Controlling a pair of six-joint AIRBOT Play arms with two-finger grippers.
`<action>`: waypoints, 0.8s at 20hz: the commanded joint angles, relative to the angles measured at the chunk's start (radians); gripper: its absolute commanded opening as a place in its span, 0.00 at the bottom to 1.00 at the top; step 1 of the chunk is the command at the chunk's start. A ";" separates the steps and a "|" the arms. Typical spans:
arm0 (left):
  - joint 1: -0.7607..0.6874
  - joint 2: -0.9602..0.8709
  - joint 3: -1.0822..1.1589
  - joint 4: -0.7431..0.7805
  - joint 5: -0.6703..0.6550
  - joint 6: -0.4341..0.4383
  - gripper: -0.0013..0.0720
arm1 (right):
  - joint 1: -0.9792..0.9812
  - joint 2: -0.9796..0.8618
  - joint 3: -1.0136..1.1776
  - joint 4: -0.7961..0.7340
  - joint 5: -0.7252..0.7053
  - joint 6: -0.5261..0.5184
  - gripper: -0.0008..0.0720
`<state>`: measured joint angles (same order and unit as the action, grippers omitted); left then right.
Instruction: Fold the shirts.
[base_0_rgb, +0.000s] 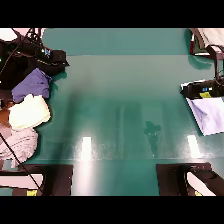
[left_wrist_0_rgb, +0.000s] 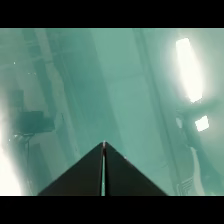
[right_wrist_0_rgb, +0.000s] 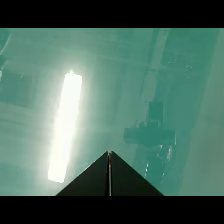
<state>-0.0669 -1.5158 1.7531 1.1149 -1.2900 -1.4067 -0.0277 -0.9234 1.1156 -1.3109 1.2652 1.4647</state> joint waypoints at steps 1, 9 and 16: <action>0.000 -0.001 0.000 0.000 0.000 0.000 0.05 | 0.002 0.000 0.001 0.001 -0.001 0.000 0.05; 0.000 -0.001 0.000 0.000 0.000 0.000 0.05 | 0.002 0.000 0.001 0.001 -0.001 0.000 0.05; 0.000 -0.001 0.000 -0.063 0.047 -0.008 0.05 | 0.002 0.000 0.001 0.000 -0.009 0.000 0.05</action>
<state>-0.0669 -1.5158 1.7531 1.0931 -1.2732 -1.4097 -0.0265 -0.9230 1.1156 -1.3102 1.2587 1.4647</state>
